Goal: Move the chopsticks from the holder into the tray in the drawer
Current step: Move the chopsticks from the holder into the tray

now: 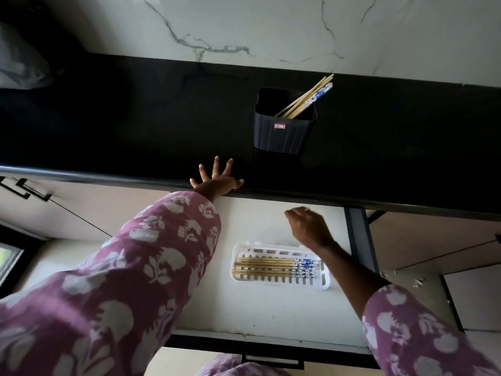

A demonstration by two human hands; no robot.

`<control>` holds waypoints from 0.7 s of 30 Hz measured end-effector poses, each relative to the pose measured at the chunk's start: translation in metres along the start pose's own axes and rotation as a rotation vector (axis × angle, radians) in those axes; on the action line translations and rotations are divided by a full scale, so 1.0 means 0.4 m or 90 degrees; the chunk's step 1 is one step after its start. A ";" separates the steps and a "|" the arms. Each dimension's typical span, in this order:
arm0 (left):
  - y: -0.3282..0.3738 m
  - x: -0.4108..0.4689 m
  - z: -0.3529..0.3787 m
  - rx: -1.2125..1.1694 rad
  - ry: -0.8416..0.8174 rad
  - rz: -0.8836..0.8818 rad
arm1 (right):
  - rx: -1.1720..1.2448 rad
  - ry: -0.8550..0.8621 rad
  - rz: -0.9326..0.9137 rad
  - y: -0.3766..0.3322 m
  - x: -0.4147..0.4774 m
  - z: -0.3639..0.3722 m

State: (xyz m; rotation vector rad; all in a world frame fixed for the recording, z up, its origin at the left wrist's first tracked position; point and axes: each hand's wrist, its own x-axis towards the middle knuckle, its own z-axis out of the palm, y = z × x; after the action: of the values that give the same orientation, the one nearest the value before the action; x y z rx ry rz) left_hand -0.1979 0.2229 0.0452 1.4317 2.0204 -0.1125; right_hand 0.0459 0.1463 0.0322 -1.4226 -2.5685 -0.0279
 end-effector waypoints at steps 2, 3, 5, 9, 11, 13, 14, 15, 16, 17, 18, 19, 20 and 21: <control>-0.001 -0.004 0.002 -0.001 0.003 -0.002 | 0.016 0.092 -0.025 0.027 0.036 -0.033; -0.001 -0.005 0.000 0.000 0.002 -0.003 | 0.001 0.144 -0.055 0.041 0.056 -0.049; -0.001 -0.006 -0.003 -0.002 -0.006 0.001 | -0.006 0.227 -0.089 0.064 0.093 -0.084; -0.002 -0.010 -0.012 -0.014 -0.032 0.007 | -0.002 0.313 -0.068 0.122 0.183 -0.150; -0.004 -0.006 -0.015 -0.021 -0.042 0.006 | -0.003 0.340 -0.038 0.146 0.228 -0.180; 0.000 -0.003 -0.014 -0.016 -0.040 0.005 | 0.034 0.360 0.037 0.167 0.276 -0.213; 0.002 -0.003 -0.013 -0.009 -0.034 0.005 | 0.057 0.361 0.092 0.180 0.301 -0.225; 0.004 -0.004 -0.012 -0.006 -0.028 0.004 | 0.080 0.349 0.152 0.193 0.326 -0.234; 0.004 -0.004 -0.010 -0.008 -0.023 0.000 | 0.103 0.335 0.209 0.207 0.350 -0.242; 0.005 -0.004 -0.009 -0.014 -0.019 -0.002 | 0.122 0.318 0.261 0.218 0.374 -0.250; 0.004 -0.003 -0.007 -0.021 -0.017 -0.004 | 0.143 0.302 0.304 0.227 0.396 -0.256; 0.003 -0.001 -0.004 -0.025 -0.015 -0.003 | 0.166 0.290 0.342 0.236 0.414 -0.262; 0.002 0.001 -0.003 -0.028 -0.013 -0.003 | 0.189 0.284 0.377 0.244 0.433 -0.267; 0.002 0.003 -0.001 -0.029 -0.011 -0.003 | 0.210 0.279 0.414 0.252 0.450 -0.272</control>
State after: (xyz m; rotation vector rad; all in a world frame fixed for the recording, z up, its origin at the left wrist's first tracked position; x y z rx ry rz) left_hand -0.1977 0.2245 0.0451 1.3931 2.0004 -0.0806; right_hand 0.0564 0.3383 0.1640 -1.7928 -1.6001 0.1564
